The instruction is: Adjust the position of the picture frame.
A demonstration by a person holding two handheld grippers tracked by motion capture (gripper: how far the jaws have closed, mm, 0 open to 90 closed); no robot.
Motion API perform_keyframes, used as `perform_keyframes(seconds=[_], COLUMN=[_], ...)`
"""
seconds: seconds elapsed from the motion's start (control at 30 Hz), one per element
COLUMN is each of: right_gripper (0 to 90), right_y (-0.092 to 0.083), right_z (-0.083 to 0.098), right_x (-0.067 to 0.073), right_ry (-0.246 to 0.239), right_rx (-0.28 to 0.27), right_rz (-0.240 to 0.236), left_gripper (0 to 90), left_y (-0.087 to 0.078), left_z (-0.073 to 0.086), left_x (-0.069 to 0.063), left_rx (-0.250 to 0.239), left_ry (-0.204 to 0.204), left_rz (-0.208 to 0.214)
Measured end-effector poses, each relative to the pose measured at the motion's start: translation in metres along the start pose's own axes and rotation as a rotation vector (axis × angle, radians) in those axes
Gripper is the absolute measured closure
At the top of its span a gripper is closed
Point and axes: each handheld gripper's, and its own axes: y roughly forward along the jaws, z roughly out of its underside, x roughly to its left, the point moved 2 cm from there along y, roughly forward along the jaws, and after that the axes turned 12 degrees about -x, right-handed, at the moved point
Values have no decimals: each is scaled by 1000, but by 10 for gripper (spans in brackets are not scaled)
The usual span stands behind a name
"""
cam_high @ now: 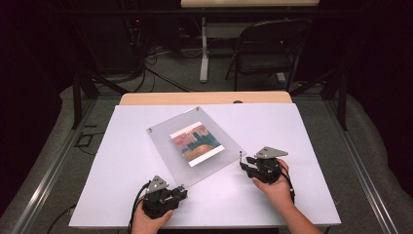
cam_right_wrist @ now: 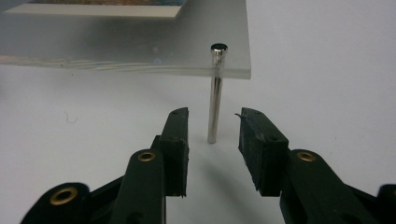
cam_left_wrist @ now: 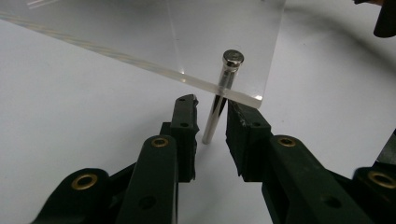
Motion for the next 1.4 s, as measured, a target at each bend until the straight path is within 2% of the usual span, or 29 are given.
perform_keyframes(seconds=[0.13, 0.27, 0.4, 0.67, 0.83, 1.4], right_gripper=[681, 700, 734, 794, 825, 846], right_y=[10, 17, 26, 27, 30, 31], right_z=[-3, -4, -5, -4, -2, 0], right_x=[0, 0, 1, -1, -1, -2], right_ry=[9, 15, 11, 35, 23, 26], right_rx=[10, 22, 26, 6, 4, -1], right_rz=[-14, -20, -26, -18, -8, -7], left_gripper=[750, 777, 810, 824, 833, 832], left_y=[4, 6, 6, 10, 12, 13], left_z=[0, 1, 0, 1, 2, 4], left_x=[-4, -6, -5, -5, -6, -6], left_rx=[-4, 0, -20, -26, -27, -34], left_ry=[19, 17, 4, 2, 12, 13], left_rz=[-10, -17, -26, -31, -39, -41])
